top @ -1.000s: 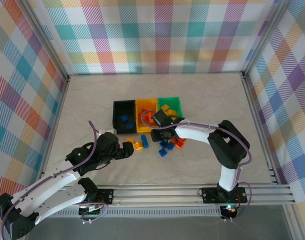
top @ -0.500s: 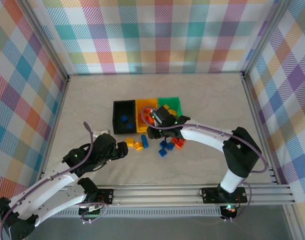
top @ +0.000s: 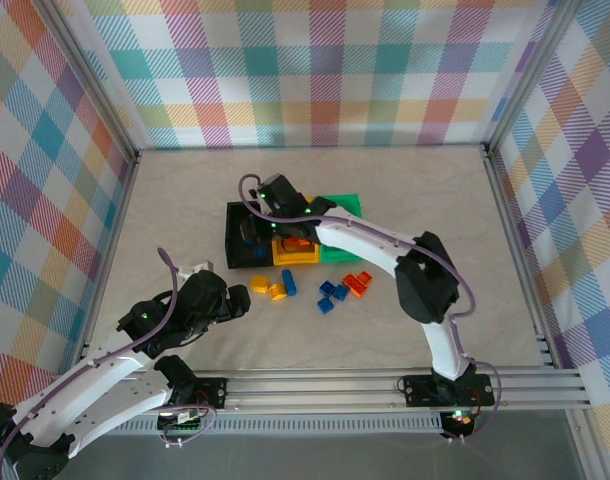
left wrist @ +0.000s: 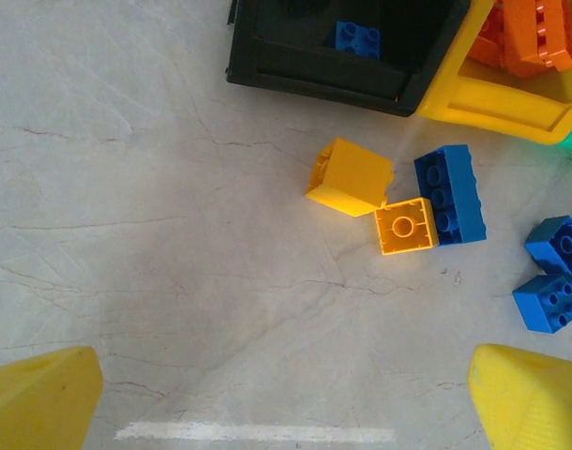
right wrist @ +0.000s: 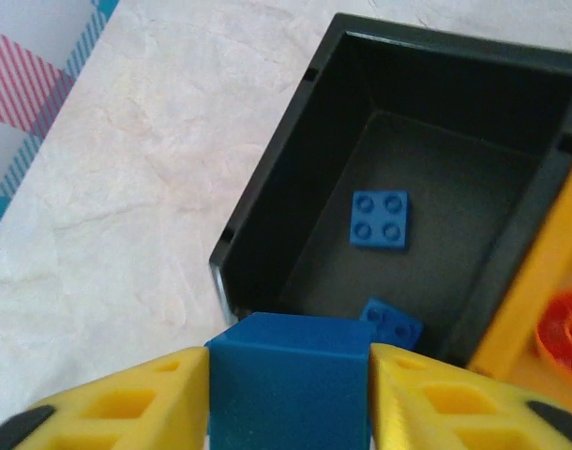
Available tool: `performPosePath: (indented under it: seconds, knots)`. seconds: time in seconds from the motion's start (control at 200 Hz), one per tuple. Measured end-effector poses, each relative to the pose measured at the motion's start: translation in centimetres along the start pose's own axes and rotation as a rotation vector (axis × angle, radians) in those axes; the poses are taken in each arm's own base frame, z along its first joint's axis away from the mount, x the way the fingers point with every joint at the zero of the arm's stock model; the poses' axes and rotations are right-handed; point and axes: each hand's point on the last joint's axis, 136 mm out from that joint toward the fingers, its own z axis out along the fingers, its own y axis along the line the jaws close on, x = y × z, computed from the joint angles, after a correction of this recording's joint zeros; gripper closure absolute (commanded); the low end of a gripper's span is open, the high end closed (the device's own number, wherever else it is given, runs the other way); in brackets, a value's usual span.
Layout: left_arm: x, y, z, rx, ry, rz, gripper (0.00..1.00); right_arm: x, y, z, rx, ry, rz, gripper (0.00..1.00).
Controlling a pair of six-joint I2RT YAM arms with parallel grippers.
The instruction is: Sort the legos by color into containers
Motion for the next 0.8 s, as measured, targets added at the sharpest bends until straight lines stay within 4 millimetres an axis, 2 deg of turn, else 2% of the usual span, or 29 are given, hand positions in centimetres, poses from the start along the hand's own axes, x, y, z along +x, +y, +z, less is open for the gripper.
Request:
performPosePath:
  seconds: [0.06, 0.135, 0.33, 0.425, 0.58, 0.675, 0.8]
  knots:
    - [0.0, 0.0, 0.0, 0.002, 0.002, 0.0, 0.0, -0.4, -0.1, 1.1, 0.005, 0.006, -0.009, 0.33]
    - [0.0, 0.0, 0.0, 0.002, 0.003, 0.0, 0.0, -0.9, -0.2, 1.8, 0.009, 0.01, -0.016, 0.3]
    - [0.5, -0.1, 0.4, -0.004, 0.032, 0.004, 0.0, -1.1, -0.5, 1.0, 0.014, 0.005, -0.018, 0.28]
    - [0.7, -0.4, 0.9, -0.008, 0.054, 0.018, 0.0, -0.1, -1.3, -0.8, 0.027, 0.007, -0.012, 0.28]
    - [1.3, -1.7, 2.9, -0.009, 0.127, 0.053, 0.01, 2.4, -2.3, -5.3, 0.049, -0.01, -0.002, 0.27]
    - [1.5, -2.7, 4.9, -0.029, 0.191, 0.088, 0.08, 4.2, -3.1, -7.9, 0.061, -0.026, 0.008, 0.27]
    - [1.4, -3.8, 7.8, -0.079, 0.261, 0.145, 0.17, 6.7, -4.4, -10.1, 0.079, -0.031, 0.032, 0.27]
